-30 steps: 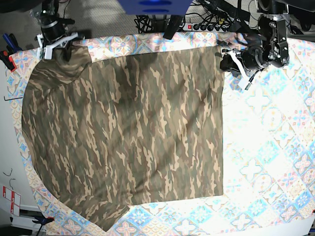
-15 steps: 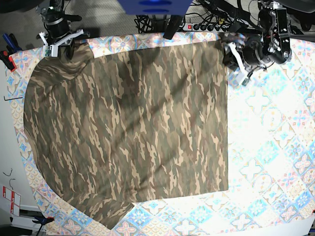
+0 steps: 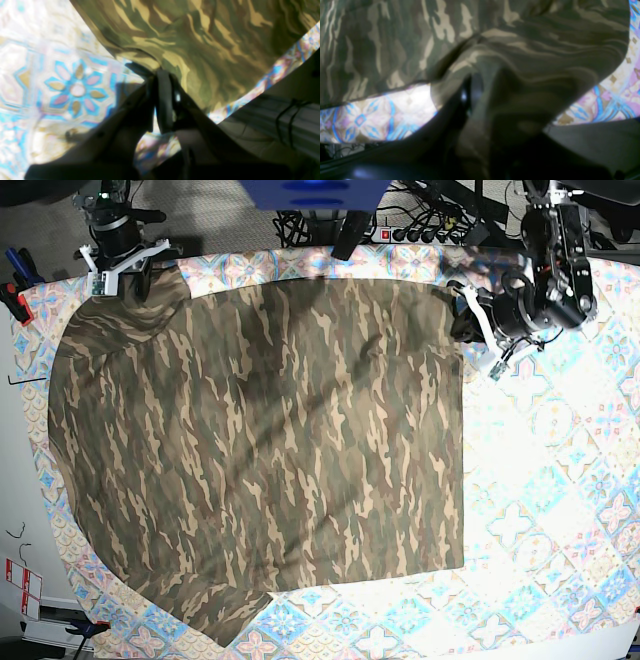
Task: Fold the T-shirt properly
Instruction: 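Lift the shoulder corners with both grippers, raising the shirt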
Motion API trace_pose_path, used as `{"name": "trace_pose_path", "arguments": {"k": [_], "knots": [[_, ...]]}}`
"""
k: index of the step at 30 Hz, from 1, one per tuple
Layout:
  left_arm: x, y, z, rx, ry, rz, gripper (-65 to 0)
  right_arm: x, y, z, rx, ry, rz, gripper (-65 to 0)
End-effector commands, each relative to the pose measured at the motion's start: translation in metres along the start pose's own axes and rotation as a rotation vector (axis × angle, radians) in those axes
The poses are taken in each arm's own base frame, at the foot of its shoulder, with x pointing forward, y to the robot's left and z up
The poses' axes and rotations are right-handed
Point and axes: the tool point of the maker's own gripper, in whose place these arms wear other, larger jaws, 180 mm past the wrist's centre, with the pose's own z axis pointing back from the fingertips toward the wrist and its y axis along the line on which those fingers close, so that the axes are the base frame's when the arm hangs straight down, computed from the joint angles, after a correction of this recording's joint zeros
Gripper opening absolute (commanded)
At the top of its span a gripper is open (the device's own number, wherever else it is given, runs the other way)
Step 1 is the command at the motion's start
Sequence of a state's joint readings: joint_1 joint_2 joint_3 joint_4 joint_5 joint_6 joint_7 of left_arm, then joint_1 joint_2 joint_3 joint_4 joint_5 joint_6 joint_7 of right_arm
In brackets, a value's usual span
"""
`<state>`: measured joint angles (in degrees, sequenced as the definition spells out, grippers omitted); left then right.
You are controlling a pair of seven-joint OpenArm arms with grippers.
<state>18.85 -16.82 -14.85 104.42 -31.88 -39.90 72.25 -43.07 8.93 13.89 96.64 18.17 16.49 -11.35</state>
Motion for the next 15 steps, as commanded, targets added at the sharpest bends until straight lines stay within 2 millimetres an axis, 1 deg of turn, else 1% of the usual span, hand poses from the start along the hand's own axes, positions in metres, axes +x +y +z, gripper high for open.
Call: {"name": "trace_pose_path", "arguments": {"k": [1, 2, 6, 8, 11, 15], "knots": [[0.012, 0.006, 0.006, 0.016, -0.032, -0.017, -63.8, 0.016, -0.004, 0.003, 0.000, -0.049, 0.026, -64.3], [0.015, 0.010, 0.008, 0.029, -0.037, -0.012, -63.8, 0.018, -0.004, 0.003, -0.003, -0.052, 0.042, -64.3], [0.022, 0.029, 0.016, 0.084, -0.061, 0.033, -63.6, 0.024, -0.020, 0.007, -0.064, -0.044, 0.155, -64.3], [0.023, 0.036, 0.017, 0.095, -0.048, 0.046, -63.6, 0.032, -0.021, 0.003, -0.074, -0.060, 0.176, -64.3], [0.030, 0.042, 0.013, 0.091, -0.054, 0.053, -63.6, 0.046, -0.019, -0.006, -0.076, -0.098, 0.171, -64.3], [0.035, 0.047, 0.008, 0.084, -0.060, 0.068, -63.6, 0.048, -0.020, -0.015, -0.082, -0.060, 0.170, -64.3]]}}
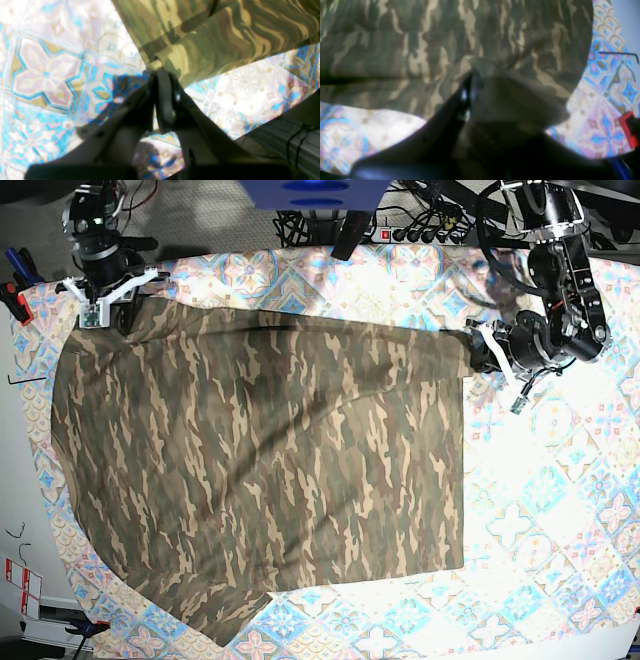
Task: Fold the T-shirt properly
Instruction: 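Lift the shoulder corners with both grippers, raising the shirt, then carry the shoulder edge with both grippers toward the hem, folding over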
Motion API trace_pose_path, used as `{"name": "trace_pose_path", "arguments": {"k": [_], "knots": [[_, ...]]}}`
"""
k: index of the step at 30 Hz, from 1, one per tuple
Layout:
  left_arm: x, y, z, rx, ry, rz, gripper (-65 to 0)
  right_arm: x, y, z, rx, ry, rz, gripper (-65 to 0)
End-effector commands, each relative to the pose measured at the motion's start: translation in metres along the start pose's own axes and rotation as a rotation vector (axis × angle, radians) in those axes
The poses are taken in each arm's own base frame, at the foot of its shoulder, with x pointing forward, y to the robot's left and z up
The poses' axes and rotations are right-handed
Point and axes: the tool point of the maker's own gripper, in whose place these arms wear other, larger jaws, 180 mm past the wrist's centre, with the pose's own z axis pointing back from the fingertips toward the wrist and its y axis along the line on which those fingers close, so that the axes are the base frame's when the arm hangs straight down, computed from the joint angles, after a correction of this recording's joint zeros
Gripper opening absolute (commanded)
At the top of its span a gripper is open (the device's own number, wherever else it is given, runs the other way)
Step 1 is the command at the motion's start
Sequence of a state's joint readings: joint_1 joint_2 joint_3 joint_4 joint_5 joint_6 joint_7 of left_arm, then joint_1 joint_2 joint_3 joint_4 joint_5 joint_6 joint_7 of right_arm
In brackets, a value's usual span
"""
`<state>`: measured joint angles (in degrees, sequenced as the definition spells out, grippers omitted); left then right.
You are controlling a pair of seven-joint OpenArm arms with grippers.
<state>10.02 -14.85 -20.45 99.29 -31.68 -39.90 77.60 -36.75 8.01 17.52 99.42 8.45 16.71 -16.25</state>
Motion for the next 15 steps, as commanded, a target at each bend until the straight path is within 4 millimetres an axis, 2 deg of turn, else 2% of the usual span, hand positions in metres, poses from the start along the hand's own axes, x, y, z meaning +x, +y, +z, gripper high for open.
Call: {"name": "trace_pose_path", "arguments": {"k": [1, 6, 10, 15], "knots": [[0.012, 0.004, 0.005, 0.009, -0.037, -0.015, -63.6, 0.010, -0.005, 0.001, -0.007, -0.035, 0.010, -64.3], [0.016, 0.010, 0.006, 0.036, -0.031, -0.027, -63.5, 0.025, -0.006, -0.008, -0.010, -0.058, 0.012, -64.3], [0.024, 0.019, 0.001, 0.075, -0.017, -0.030, -63.3, 0.054, -0.006, -0.019, -0.015, -0.088, 0.022, -64.3], [0.037, 0.032, -0.010, 0.080, 0.016, -0.002, -63.2, 0.081, -0.028, -0.027, -0.076, -0.100, 0.010, -64.3]]}}
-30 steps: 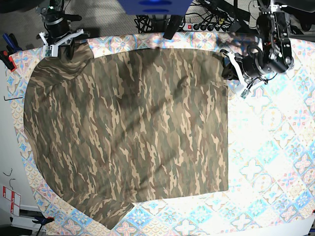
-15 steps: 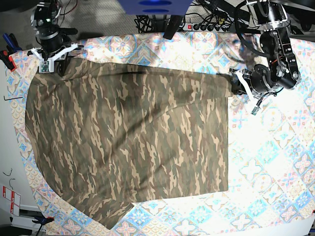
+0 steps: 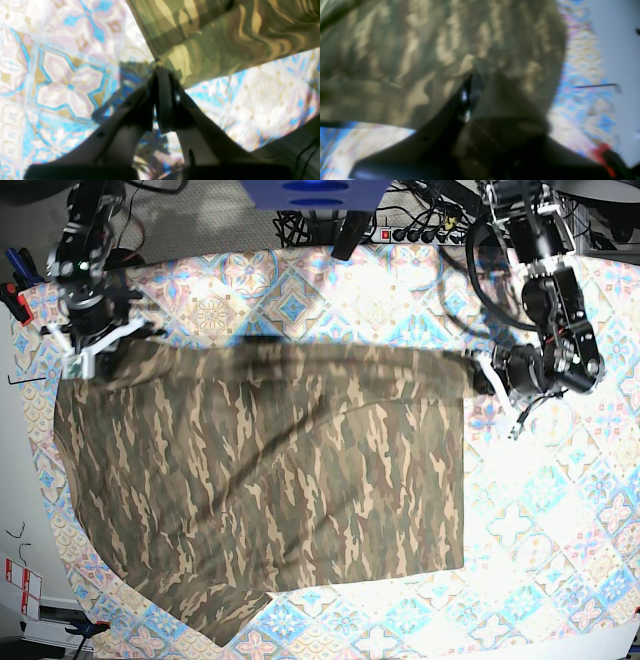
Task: Fold the T-shirt properly
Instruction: 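Carry the shoulder edge with both grippers toward the hem, folding over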
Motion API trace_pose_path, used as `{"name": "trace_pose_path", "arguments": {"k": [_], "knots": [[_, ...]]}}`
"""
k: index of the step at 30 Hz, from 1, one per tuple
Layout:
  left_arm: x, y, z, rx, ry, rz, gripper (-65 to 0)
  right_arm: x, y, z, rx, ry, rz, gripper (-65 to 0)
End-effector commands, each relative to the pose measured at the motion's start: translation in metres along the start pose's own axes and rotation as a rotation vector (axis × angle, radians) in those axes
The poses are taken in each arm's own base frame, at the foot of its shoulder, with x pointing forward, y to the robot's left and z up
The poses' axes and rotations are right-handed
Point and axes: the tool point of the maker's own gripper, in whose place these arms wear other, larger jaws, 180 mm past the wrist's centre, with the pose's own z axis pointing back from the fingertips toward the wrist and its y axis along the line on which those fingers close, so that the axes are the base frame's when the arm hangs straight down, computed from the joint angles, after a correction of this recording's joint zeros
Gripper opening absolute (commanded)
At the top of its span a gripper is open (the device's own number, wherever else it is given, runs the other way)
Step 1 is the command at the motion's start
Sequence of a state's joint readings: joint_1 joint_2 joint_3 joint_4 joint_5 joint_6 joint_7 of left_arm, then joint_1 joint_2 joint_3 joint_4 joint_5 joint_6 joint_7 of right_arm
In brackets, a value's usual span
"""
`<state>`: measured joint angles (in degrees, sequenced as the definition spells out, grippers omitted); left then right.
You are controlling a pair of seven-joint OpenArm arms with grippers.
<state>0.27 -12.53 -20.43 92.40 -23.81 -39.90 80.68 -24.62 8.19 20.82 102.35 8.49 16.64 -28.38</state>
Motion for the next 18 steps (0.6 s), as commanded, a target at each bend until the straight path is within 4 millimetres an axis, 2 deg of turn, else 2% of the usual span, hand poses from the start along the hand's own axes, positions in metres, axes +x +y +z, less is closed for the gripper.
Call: {"name": "trace_pose_path", "arguments": {"k": [1, 7, 12, 18], "knots": [[0.014, 0.007, 0.005, 0.013, -0.040, -0.010, -63.2, 0.019, -0.005, -0.001, -0.010, -0.050, 0.011, -64.3], [0.034, 0.012, 0.007, 0.017, -0.075, -0.012, -63.2, 0.049, -0.019, -0.015, -0.036, -0.063, 0.028, -64.3], [0.050, 0.023, 0.011, 0.067, -0.082, -0.030, -63.1, 0.083, -0.029, -0.028, -0.055, -0.086, 0.030, -64.3], [0.056, 0.025, -0.015, 0.023, -0.027, 0.028, -63.1, 0.091, -0.038, -0.053, -0.063, -0.053, 0.004, -64.3]]}}
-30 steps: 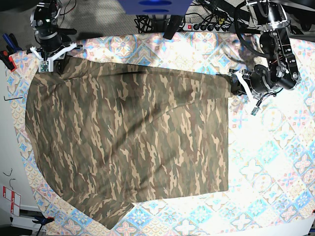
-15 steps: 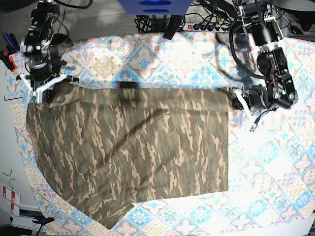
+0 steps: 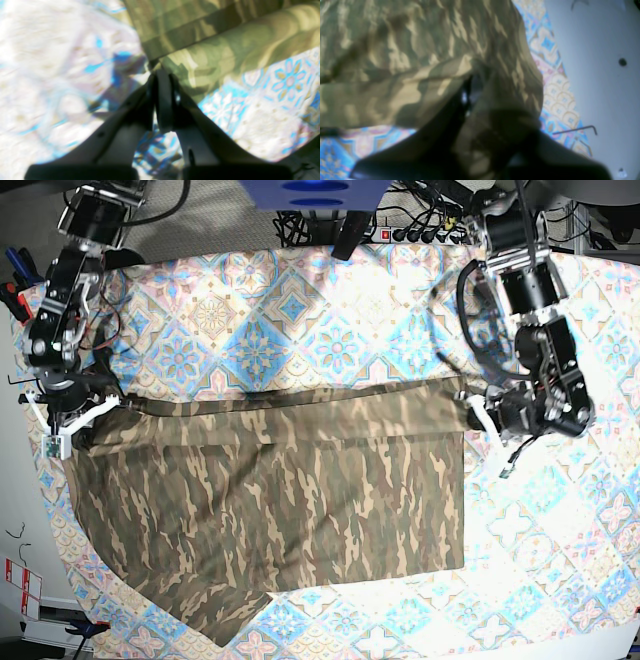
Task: Fold the T-shirt properly
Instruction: 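Carry the shoulder edge with both grippers toward the hem, folding over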
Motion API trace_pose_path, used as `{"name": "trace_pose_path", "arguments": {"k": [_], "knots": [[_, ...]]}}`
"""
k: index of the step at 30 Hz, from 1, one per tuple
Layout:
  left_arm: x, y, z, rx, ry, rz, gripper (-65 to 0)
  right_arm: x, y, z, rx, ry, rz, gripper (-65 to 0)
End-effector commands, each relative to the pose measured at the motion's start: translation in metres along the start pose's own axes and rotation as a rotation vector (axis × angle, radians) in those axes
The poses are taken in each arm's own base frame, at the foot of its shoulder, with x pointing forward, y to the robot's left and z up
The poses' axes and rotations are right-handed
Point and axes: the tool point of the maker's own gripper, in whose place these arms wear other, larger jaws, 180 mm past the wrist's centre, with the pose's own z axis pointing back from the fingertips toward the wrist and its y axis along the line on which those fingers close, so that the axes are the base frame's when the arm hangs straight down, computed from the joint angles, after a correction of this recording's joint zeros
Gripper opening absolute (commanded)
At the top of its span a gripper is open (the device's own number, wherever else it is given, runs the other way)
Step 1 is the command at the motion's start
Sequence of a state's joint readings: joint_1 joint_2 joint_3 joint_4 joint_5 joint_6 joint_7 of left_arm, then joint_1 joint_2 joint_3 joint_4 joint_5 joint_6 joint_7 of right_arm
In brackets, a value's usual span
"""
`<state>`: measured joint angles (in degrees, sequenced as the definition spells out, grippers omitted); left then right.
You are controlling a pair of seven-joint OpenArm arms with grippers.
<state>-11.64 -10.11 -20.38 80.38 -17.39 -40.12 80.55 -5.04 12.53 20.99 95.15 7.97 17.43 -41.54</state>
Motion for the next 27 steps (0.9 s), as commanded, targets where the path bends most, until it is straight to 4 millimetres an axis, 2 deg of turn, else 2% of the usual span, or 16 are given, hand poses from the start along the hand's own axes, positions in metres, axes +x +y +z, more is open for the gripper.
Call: {"name": "trace_pose_path", "arguments": {"k": [1, 6, 13, 17, 21, 24, 27], "knots": [[0.016, 0.010, 0.008, 0.025, -0.034, -0.006, -63.1, 0.018, -0.011, -0.002, -0.030, -0.046, 0.011, -64.3], [0.034, 0.015, 0.005, 0.010, -0.070, 0.009, -63.1, 0.015, -0.002, -0.025, -0.017, 0.002, 0.044, -64.3], [0.058, 0.028, -0.002, 0.030, -0.063, 0.014, -63.1, 0.034, 0.006, -0.058, 0.018, 0.026, 0.072, -64.3], [0.072, 0.024, -0.016, 0.012, -0.048, -0.014, -63.1, 0.040, 0.008, -0.082, 0.043, 0.070, 0.090, -64.3], [0.076, 0.024, -0.029, -0.020, -0.053, 0.013, -63.1, 0.056, 0.007, -0.098, 0.053, 0.086, 0.116, -64.3], [0.079, 0.025, -0.036, -0.023, -0.053, 0.020, -63.1, 0.076, 0.015, -0.107, 0.071, 0.055, 0.132, -64.3], [0.084, 0.026, -0.044, -0.033, -0.051, 0.027, -63.1, 0.081, 0.017, -0.119, 0.080, 0.057, 0.144, -64.3]]}}
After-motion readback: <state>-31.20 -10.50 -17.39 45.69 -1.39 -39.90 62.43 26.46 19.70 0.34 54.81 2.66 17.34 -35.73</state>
